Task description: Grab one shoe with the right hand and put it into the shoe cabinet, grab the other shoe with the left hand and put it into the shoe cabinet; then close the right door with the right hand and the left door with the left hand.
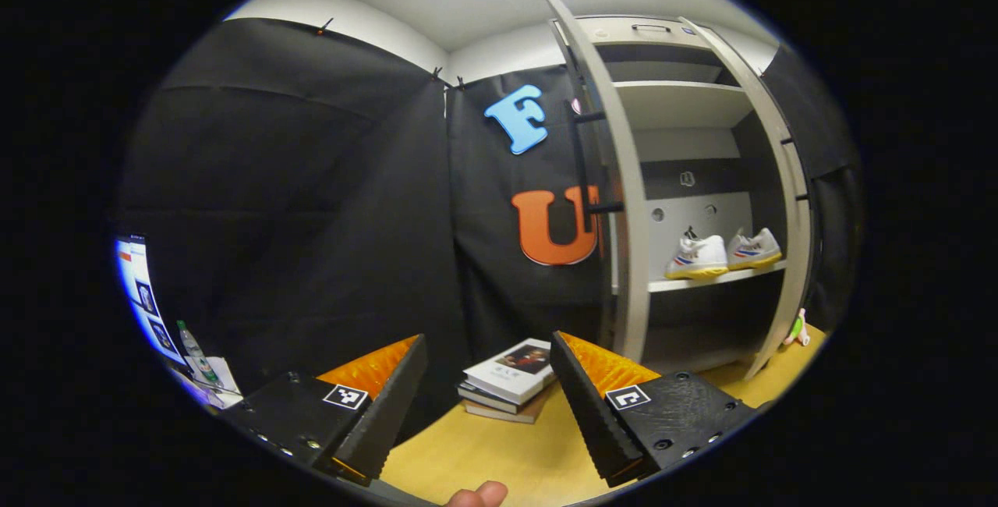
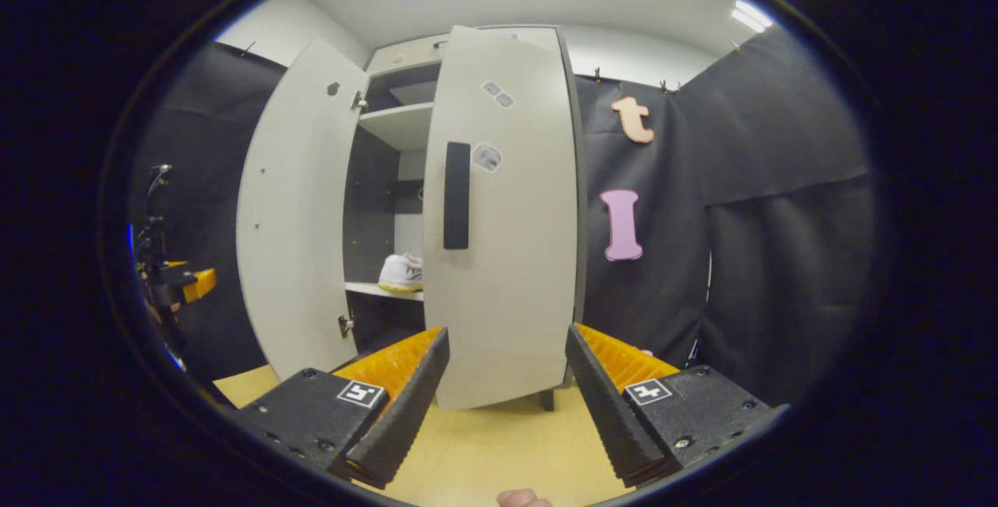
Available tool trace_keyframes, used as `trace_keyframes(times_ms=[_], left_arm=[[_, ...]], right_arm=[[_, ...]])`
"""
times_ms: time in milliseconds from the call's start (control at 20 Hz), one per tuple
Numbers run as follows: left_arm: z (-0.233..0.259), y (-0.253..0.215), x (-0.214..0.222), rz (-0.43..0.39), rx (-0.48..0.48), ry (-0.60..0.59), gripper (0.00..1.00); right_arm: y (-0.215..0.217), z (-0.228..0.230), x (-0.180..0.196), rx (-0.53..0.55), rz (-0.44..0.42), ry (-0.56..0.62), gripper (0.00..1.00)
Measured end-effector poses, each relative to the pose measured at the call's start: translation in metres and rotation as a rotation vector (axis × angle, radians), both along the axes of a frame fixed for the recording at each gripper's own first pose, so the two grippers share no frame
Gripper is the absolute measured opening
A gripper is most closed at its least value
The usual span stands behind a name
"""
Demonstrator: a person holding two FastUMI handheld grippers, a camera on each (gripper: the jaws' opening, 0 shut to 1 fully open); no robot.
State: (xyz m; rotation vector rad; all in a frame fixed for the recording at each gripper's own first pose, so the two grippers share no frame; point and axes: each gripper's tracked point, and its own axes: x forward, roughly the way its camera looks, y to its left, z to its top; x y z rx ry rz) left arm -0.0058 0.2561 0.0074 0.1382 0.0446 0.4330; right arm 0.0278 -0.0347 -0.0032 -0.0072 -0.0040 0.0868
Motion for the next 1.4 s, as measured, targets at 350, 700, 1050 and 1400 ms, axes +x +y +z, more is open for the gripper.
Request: trace_keyframes(times_ms=[350, 700, 1050, 1400], left_arm=[[0.065, 0.036, 0.075, 0.004, 0.039, -0.057, 0.95], [0.082, 0.011, 0.093, -0.055, 0.030, -0.085, 0.92], [0.079, -0.046, 0.100, -0.172, -0.016, -0.067, 0.92], [0.081, -0.136, 0.123, -0.298, -0.029, -0.090, 0.92]], right_arm=[[-0.021, -0.016, -0.011, -0.021, -0.068, 0.024, 0.97], [-0.044, -0.025, -0.013, 0.010, -0.118, 0.043, 0.97], [-0.053, -0.026, -0.012, 0.038, -0.130, 0.042, 0.98], [-0.064, -0.033, -0.013, 0.054, -0.145, 0.050, 0.98]])
